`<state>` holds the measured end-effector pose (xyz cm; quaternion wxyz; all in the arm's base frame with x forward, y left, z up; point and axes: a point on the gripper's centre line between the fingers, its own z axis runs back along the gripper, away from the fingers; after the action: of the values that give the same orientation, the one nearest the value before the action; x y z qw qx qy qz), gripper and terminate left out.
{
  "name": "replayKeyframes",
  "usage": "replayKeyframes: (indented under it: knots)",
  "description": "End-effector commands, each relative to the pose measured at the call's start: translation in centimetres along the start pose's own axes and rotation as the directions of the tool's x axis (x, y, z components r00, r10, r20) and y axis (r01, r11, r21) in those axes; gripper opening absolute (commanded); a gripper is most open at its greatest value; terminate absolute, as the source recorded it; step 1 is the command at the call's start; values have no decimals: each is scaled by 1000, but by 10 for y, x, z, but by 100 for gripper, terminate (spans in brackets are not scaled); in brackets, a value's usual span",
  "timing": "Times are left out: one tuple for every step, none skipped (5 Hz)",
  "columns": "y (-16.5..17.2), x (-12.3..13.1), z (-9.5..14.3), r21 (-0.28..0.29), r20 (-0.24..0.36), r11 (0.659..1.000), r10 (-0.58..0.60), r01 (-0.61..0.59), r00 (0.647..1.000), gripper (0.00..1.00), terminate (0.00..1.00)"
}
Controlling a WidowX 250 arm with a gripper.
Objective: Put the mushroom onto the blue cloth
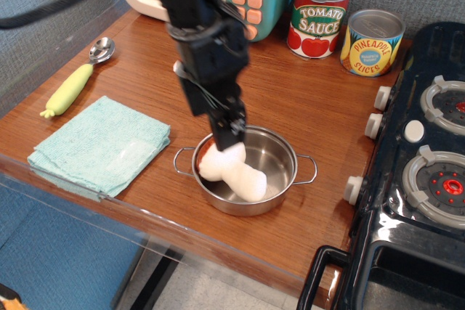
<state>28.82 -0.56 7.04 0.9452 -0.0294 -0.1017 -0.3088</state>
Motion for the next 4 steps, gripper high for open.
replayKeyframes:
  knots:
    - [-6,-1,0,41,-27,999,-11,12,1000,100,0]
    - [-7,-3,-6,38,-43,999,-1,3,999,100,0]
    - [-7,-5,-10,35,-60,999,11,-9,998,100,0]
    - [-7,-6,-14,33,-74,999,25,-23,997,100,0]
